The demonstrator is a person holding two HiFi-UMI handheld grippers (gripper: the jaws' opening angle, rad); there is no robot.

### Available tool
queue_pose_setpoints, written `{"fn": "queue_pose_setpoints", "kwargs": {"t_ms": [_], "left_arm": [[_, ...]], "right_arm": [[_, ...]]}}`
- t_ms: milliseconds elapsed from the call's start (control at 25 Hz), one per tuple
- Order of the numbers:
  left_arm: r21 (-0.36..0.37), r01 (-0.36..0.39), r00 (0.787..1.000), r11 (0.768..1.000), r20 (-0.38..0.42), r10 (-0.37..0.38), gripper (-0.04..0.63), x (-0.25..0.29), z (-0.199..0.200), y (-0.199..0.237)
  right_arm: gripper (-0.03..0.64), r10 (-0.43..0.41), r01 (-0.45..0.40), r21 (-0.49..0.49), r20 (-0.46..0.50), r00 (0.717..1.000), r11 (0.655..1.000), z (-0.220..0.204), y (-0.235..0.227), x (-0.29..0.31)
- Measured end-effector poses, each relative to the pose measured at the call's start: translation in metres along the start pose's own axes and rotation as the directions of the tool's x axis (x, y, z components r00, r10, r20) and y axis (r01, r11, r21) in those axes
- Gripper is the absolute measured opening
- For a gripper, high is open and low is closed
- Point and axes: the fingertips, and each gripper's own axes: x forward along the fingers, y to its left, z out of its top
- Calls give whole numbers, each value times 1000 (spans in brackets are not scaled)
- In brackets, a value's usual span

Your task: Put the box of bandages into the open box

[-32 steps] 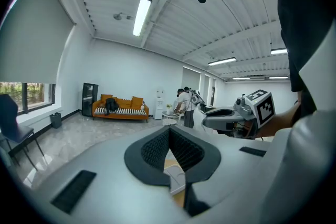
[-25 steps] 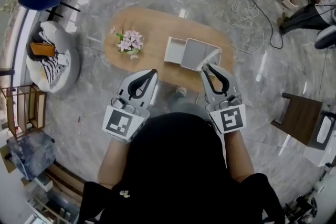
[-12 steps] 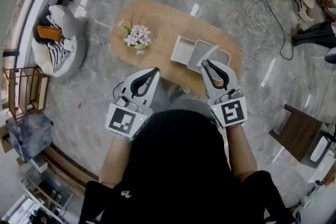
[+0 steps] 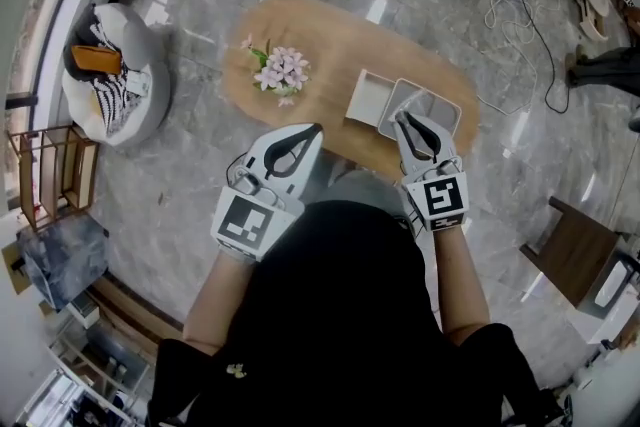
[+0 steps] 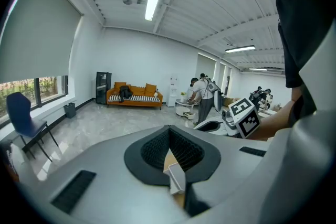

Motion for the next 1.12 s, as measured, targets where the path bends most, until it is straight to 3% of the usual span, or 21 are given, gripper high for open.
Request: {"fn": "queue_pose_setpoints", "kwargs": {"t_ms": [560, 1120], "left_arm": [[-40, 88, 991, 995, -94, -92, 11, 15, -33, 73], [-90, 61, 977, 994, -201, -78, 11, 14, -73, 119]], "right_arm": [[57, -16, 17, 3, -233, 972, 1000, -89, 3, 104], [57, 21, -21, 6, -441, 897, 1000, -198, -6, 191]]}}
